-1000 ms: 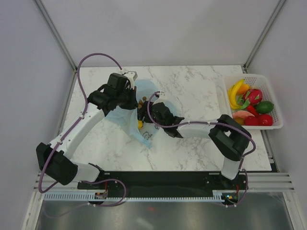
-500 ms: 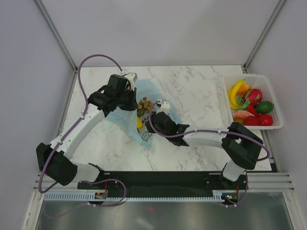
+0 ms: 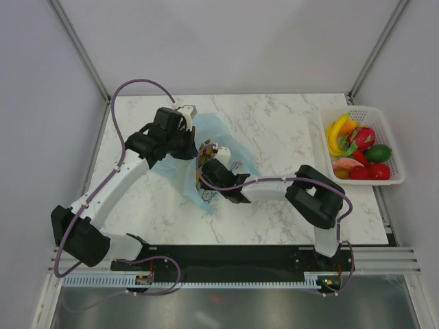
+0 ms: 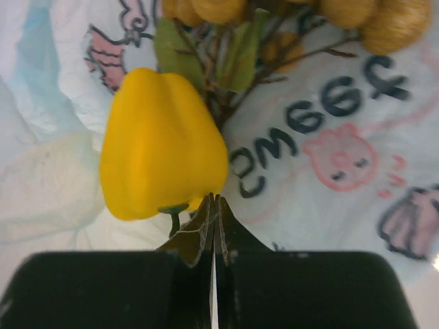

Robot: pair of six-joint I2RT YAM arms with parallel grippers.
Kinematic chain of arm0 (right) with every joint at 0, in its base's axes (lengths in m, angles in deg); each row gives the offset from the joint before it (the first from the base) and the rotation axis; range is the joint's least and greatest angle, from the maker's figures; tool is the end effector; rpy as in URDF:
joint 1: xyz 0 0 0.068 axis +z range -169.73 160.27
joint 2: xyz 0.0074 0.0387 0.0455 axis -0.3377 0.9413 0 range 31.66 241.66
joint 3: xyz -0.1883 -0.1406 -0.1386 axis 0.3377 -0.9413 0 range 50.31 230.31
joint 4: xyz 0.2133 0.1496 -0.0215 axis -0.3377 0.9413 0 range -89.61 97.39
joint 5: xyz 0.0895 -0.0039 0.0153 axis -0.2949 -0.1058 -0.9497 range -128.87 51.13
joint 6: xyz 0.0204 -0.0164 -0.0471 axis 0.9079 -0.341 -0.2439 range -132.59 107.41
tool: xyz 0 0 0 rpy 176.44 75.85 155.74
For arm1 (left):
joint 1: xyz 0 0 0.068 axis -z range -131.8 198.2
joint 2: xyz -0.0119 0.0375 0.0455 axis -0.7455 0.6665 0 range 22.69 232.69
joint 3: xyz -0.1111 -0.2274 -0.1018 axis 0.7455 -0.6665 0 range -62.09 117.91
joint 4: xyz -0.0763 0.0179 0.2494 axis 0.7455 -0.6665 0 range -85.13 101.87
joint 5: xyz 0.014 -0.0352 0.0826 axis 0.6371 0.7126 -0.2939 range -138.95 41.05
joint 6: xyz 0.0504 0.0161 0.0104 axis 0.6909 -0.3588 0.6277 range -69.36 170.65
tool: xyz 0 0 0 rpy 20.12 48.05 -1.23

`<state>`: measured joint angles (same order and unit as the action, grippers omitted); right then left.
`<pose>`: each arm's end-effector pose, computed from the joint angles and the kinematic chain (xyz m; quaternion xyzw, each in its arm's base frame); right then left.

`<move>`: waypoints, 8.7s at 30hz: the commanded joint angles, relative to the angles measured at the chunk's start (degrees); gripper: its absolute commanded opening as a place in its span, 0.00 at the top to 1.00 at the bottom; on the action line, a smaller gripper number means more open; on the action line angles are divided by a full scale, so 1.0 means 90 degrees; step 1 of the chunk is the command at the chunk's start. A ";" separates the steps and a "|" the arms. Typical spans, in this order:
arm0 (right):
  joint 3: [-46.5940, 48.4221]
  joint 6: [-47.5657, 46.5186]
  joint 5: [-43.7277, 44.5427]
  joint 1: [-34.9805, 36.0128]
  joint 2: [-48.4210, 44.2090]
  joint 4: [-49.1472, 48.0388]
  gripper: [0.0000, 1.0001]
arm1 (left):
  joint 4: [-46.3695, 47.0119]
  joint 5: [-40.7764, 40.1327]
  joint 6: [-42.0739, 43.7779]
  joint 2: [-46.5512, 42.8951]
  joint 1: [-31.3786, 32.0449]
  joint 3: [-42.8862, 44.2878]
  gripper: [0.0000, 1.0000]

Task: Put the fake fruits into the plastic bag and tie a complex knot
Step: Place the fake fruit in the plastic bag, then pick up the fake fruit from the bin, then place the fake fruit in the plastic bag.

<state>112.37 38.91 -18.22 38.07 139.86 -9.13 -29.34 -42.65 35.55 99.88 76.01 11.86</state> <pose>0.2245 0.3332 0.1653 0.0321 0.8821 0.2678 0.3862 0.2525 -0.1375 0.3404 0.1231 0.9126 -0.1886 0.3412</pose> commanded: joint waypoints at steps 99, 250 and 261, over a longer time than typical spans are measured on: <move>-0.1212 0.1221 -0.2274 -0.9254 -0.3662 0.2005 0.92 | 0.0634 0.0471 0.0378 -0.0490 -0.0034 -0.0512 0.98; 0.0604 -0.2851 0.2289 -0.8746 -0.2746 0.4749 0.02 | 0.0673 0.0667 0.0271 -0.0295 -0.0249 -0.0522 0.98; 0.0741 -0.3077 0.1524 -0.9079 -0.1994 0.4554 0.04 | 0.0673 0.0569 0.0290 -0.0256 -0.0239 -0.0512 0.98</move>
<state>116.98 12.16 -3.75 -43.68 120.74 32.90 -25.21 -37.86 36.19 97.24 73.48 6.82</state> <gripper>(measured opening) 0.972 0.026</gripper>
